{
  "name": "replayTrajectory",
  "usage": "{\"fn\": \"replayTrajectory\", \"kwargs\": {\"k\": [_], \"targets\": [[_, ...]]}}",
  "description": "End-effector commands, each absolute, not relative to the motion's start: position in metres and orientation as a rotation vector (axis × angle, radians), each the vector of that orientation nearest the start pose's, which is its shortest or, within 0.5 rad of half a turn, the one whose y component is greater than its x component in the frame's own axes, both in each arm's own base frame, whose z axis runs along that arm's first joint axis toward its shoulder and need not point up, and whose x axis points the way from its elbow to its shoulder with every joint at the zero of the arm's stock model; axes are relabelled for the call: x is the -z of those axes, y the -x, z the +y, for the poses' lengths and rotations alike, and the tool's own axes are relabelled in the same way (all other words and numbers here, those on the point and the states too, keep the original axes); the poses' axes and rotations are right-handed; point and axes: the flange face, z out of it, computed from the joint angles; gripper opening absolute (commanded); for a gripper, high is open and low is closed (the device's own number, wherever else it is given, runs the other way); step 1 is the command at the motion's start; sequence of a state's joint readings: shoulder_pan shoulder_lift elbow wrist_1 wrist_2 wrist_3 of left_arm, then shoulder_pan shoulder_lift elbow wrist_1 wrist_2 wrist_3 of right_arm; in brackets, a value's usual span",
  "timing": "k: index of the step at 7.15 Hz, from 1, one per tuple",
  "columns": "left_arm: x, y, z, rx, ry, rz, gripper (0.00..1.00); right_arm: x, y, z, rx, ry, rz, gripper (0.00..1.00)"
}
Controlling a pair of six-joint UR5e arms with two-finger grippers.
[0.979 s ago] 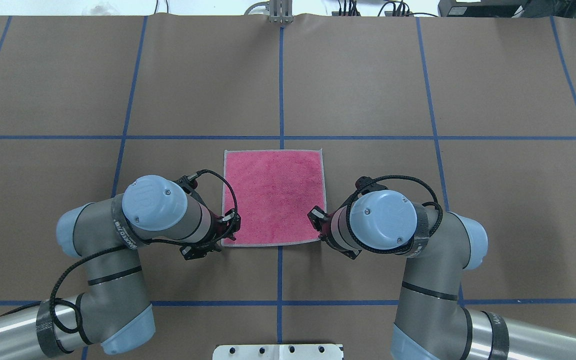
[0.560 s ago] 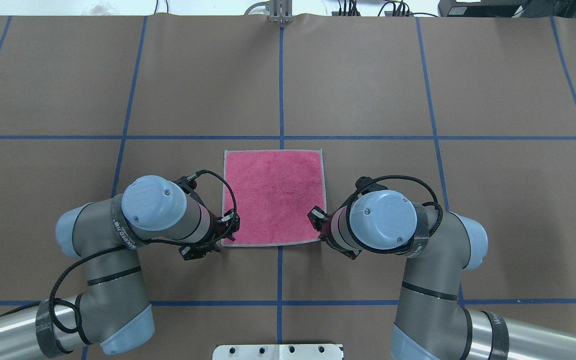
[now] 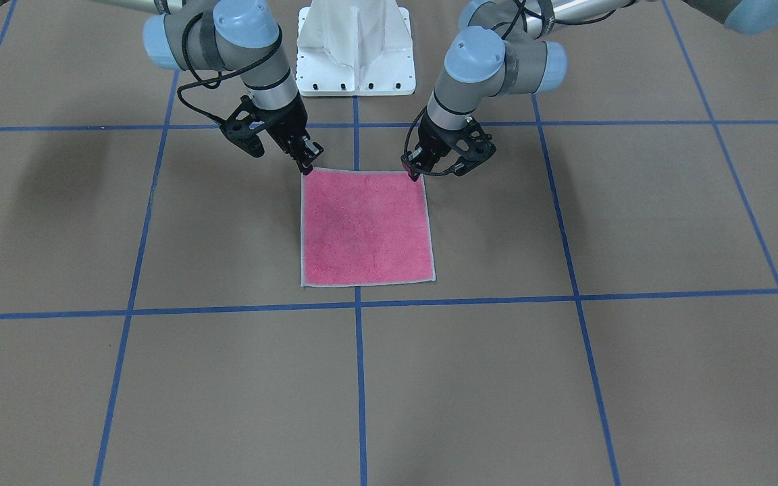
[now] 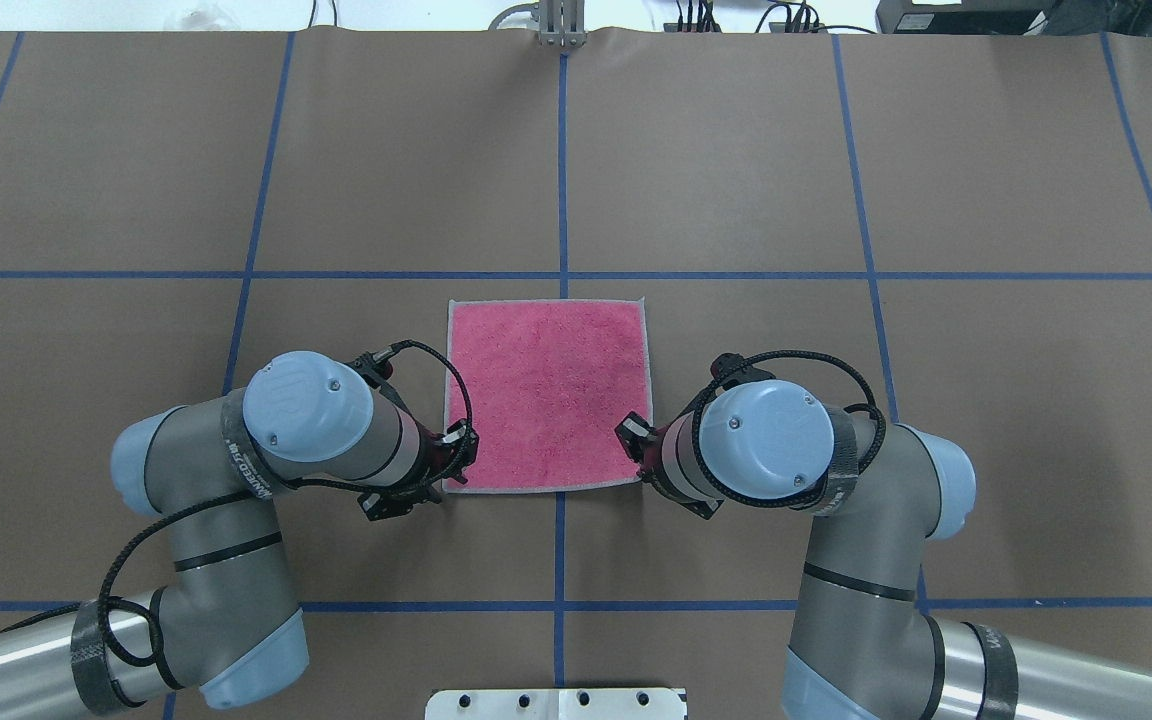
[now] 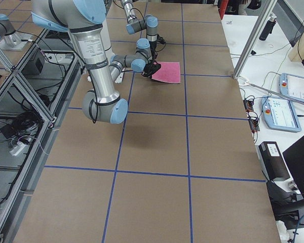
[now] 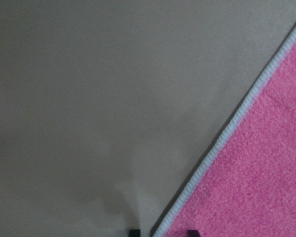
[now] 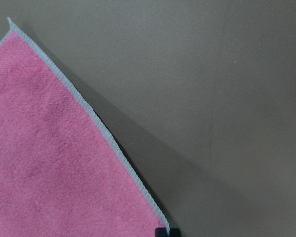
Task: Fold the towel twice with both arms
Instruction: 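Lower the left gripper and pinch the near corner, then lift both near corners with both grippers and pull them upward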
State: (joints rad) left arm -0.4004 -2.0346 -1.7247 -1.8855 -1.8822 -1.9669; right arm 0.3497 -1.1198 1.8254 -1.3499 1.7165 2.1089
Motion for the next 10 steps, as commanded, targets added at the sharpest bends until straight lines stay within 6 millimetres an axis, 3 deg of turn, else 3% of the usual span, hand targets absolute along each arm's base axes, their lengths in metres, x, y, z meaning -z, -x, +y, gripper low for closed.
{"fn": "replayTrajectory", "kwargs": {"k": [1, 2, 6, 8, 10], "targets": [[-0.291, -0.555, -0.345, 0.616, 0.307, 0.937, 0.14, -0.270, 0.544, -0.325, -0.753, 0.228, -0.933, 0.00], [-0.290, -0.555, -0.345, 0.616, 0.310, 0.938, 0.00, -0.270, 0.544, -0.325, -0.754, 0.227, -0.932, 0.00], [-0.275, -0.548, -0.343, 0.622, 0.317, 0.967, 0.00, -0.269, 0.542, -0.327, -0.757, 0.227, -0.934, 0.00], [-0.266, -0.540, -0.339, 0.609, 0.333, 0.988, 0.00, -0.269, 0.518, -0.319, -0.752, 0.231, -0.955, 0.00], [-0.252, -0.531, -0.335, 0.601, 0.335, 1.020, 0.00, -0.266, 0.514, -0.317, -0.747, 0.235, -0.963, 0.00]]}}
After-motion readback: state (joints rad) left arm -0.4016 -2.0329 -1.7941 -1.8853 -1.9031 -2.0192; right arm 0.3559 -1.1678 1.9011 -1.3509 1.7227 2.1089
